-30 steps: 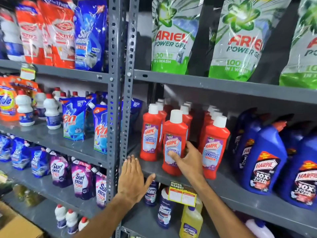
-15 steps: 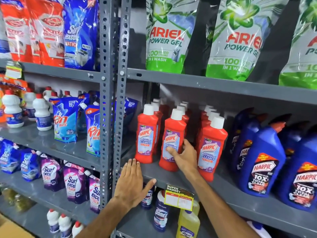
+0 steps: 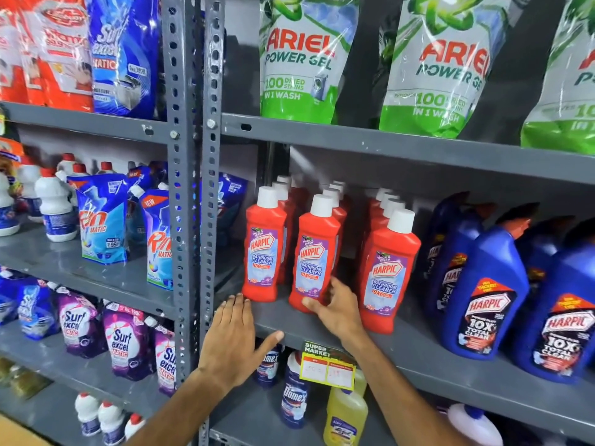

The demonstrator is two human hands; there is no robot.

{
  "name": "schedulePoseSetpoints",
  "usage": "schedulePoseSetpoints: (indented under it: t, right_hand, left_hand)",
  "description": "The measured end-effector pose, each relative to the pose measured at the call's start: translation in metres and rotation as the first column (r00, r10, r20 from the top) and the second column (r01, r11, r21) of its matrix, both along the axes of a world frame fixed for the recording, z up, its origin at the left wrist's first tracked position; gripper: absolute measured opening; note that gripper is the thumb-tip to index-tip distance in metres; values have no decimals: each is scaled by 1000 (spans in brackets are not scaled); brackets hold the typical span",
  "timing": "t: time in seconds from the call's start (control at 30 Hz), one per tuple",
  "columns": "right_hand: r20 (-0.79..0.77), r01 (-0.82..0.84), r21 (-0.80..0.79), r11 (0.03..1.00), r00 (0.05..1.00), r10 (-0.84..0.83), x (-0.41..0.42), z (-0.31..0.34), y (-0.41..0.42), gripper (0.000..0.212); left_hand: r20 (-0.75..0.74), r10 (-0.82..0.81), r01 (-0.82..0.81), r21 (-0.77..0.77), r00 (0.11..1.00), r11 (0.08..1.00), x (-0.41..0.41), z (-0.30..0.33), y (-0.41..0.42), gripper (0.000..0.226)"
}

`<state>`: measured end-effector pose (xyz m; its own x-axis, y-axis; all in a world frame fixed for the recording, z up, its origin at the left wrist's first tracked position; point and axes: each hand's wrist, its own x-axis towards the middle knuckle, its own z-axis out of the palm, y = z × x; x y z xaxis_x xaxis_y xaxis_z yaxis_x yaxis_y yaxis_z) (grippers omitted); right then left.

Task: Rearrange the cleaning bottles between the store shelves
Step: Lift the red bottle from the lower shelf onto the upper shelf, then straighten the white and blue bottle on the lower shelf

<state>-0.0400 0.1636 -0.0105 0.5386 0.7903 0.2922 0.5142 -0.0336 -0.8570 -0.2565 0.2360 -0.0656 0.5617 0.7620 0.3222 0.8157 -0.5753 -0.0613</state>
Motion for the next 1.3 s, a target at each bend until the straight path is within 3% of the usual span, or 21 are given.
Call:
schedulePoseSetpoints:
  t: [0.4,0.63,0.73,0.87,0.93,1.0,1.07,1.17,1.3]
  right_hand:
    - [-28,-2,-13,1000,1000,2,4,-6,-3,61]
    - [-19,34,-35,999,999,-35,-1,-4,-9,77]
    - [51,72,49,996,996,-74,-12,-10,-24,79]
    - [296,170,325,930,916,-271,-36,-39,-58,46]
    - [404,99,476,874,858,-317,-49,-63,-76,23]
    - [480,0,509,861,830,-284,-61,-95,-89,11]
    - [494,-36,448,893,843,-213,-71,-131,-98,11]
    - [367,14,230,973,925,-99,-80,-184,-104,20]
    - [169,86,-105,991,983,-68,-76,-249,-85,58]
  left_hand:
    - [42,-10,10,-4,999,1000,0,0,0,120]
    - [58,3,-2,-15,998,1000,1,1,1,121]
    - [126,-28,29,-8,992,1000,-1,-4,-6,110]
    - [238,-153,134,95,959,987,-18,-47,-25,98]
    - [215,-217,199,102,952,975,-28,-80,-34,95]
    - [161,-225,223,32,961,974,-37,-112,-42,92]
    - [119,-187,197,-80,975,977,-44,-139,-46,91]
    - [116,-189,208,-192,975,959,-46,-176,-43,92]
    - [81,-196,212,-305,977,929,-33,-229,-23,98]
